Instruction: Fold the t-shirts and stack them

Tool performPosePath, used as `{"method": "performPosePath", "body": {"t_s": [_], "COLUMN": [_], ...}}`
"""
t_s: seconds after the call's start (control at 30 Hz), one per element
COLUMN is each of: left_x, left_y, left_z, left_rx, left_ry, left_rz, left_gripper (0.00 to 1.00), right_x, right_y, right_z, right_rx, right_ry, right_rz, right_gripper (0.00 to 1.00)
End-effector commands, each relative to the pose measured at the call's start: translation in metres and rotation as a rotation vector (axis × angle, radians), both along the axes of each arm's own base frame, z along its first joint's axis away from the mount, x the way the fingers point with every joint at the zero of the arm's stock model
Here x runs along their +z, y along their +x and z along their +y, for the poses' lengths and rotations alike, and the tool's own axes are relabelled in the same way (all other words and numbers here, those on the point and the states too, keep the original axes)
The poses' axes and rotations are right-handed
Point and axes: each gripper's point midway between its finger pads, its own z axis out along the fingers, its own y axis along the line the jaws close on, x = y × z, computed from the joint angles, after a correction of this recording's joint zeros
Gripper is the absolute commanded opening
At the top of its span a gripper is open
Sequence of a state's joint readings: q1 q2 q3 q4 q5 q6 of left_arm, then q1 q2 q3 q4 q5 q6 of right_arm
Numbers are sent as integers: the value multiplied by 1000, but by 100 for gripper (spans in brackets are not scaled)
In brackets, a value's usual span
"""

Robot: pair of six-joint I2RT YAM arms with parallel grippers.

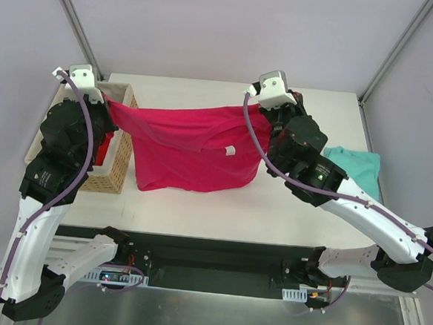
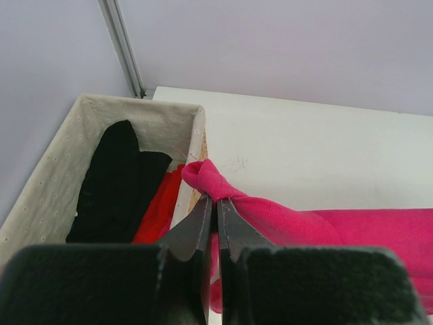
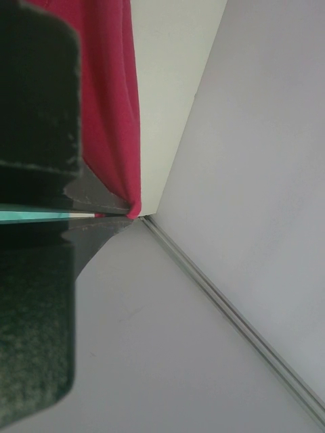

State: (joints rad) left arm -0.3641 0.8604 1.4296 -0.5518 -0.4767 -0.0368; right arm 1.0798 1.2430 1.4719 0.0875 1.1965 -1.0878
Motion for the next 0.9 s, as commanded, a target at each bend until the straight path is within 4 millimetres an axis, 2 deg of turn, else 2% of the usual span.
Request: {"method": "performPosePath", "body": {"t_s": [0.0,0.3,0.87], "left_x": [17,17,6], "left_y": [3,5,13], "left_z": [3,3,1], "left_rx": [12,13,15], "left_ry": [-9,0,1], "left_rz": [-66,-65,-47], "left_gripper": [0,0,0], "right_x": [21,21,37], "right_y": [-3,-1,6], "right_z": [-12,-11,-10], "right_rx": [-16,-18,-18], "right_ry": [85,91,60], "right_rz": [-41,-41,-58], "right_gripper": [1,1,1]}}
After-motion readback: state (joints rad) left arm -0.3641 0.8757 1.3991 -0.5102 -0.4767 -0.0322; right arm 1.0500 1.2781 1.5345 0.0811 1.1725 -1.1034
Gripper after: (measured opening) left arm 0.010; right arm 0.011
